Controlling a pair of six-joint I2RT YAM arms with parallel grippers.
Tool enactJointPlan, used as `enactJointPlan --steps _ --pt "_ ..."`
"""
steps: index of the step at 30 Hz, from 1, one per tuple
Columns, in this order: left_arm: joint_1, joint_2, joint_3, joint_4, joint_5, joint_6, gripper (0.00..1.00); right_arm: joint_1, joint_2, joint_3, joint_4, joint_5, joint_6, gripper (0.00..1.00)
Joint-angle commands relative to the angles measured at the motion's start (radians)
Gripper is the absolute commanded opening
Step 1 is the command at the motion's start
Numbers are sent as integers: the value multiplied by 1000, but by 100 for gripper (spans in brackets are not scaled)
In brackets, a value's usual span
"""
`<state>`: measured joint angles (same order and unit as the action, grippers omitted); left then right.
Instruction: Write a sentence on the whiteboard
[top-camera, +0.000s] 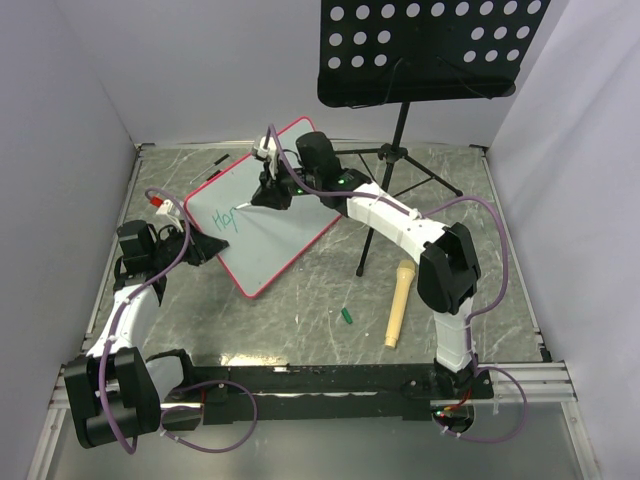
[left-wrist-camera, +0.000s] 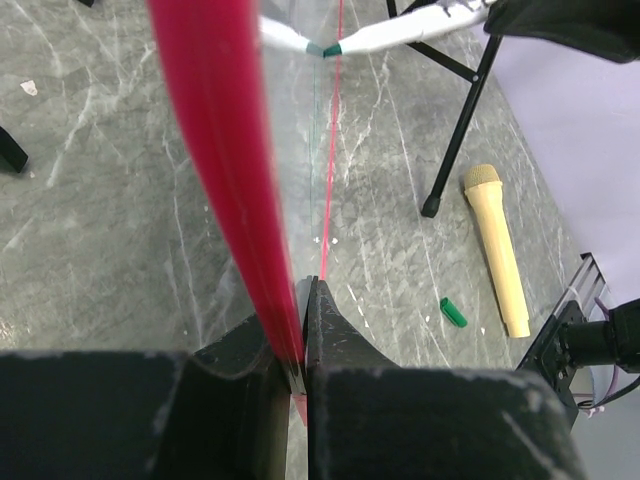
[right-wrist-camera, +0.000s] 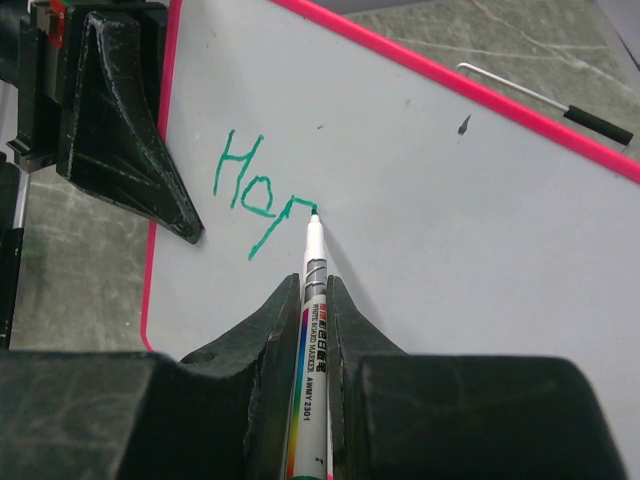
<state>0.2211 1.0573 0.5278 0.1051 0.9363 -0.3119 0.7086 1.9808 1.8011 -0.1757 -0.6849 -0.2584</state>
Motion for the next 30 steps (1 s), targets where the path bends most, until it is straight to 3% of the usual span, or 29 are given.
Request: enactJointPlan --steps 1,30 --pt "-5 -11 31 45 -22 62 1 -9 -37 -40 33 30 -18 0" --pt "-5 -14 31 48 -16 60 1 35 -51 -29 30 1 11 0"
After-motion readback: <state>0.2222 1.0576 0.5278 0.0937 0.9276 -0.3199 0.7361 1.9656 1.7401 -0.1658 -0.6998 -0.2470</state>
